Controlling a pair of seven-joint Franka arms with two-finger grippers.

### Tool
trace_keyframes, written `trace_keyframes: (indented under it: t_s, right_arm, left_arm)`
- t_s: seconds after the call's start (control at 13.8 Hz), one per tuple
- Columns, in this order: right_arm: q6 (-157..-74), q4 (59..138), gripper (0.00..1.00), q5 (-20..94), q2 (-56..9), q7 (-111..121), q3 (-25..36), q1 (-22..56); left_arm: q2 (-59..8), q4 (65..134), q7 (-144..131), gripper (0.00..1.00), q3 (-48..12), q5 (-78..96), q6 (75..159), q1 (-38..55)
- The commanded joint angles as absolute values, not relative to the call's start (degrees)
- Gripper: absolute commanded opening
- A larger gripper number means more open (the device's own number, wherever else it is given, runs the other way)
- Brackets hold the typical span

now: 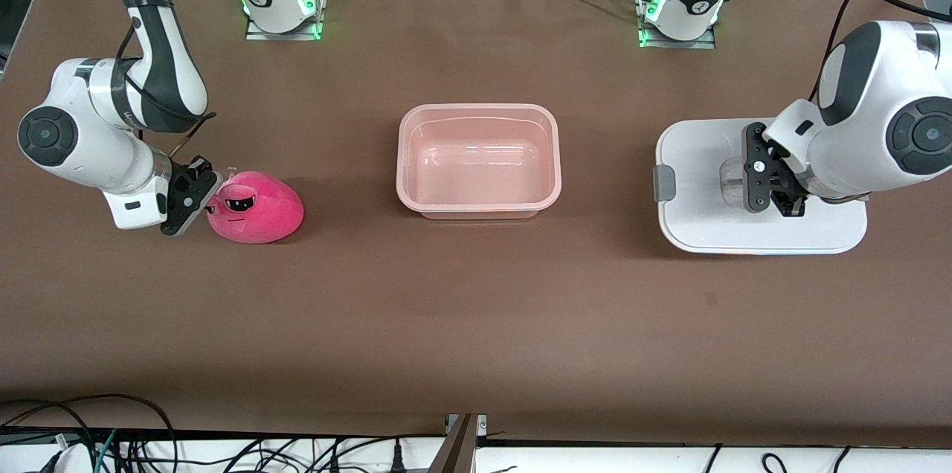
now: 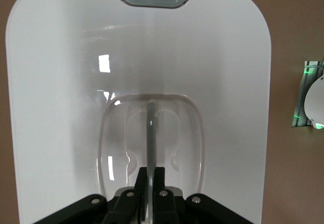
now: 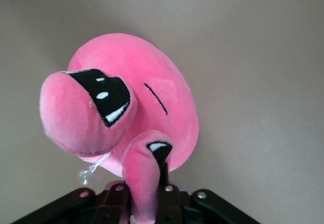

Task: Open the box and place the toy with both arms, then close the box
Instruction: 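Grasp the pink plush toy with the right gripper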

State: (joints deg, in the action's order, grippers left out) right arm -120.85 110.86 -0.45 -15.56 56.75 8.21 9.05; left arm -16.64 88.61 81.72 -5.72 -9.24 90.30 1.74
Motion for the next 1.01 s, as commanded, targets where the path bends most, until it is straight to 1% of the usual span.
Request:
trace_keyframes:
  t_s: [0.0,0.14,0.36,0.58,0.8,0.94]
  right_arm:
    - [-120.7,111.2,0.0,-1.1,-14.3,54.5,7.7,9.1]
    - [-116.2,109.3,0.0,-1.1,-12.8,50.7,6.7,9.1]
    - [-104.1,102.1,0.0,-1.3,-11.9,42.0,3.9,9.1]
    - [-96.1,95.7,0.0,-1.3,-11.9,32.7,0.5,9.1]
    - [-90.9,90.4,0.0,-1.3,-11.9,17.5,-5.3,9.1]
    - [-90.0,89.2,0.0,-1.3,-11.9,7.9,-9.5,9.7]
  left_arm:
    - [-12.0,94.7,83.8,0.0,-4.3,-8.0,93.2,2.5]
    - [-12.4,94.3,85.1,0.0,-4.4,-8.0,92.8,1.6]
    - [-12.7,94.3,86.7,0.0,-4.4,-6.4,92.5,1.0]
    - [-13.1,94.0,86.7,0.0,-4.5,-6.4,92.5,1.1]
    - [-13.1,93.8,86.7,0.0,-4.9,-6.4,91.8,1.1]
    - [-13.1,93.8,86.7,0.0,-4.9,-6.4,91.7,1.1]
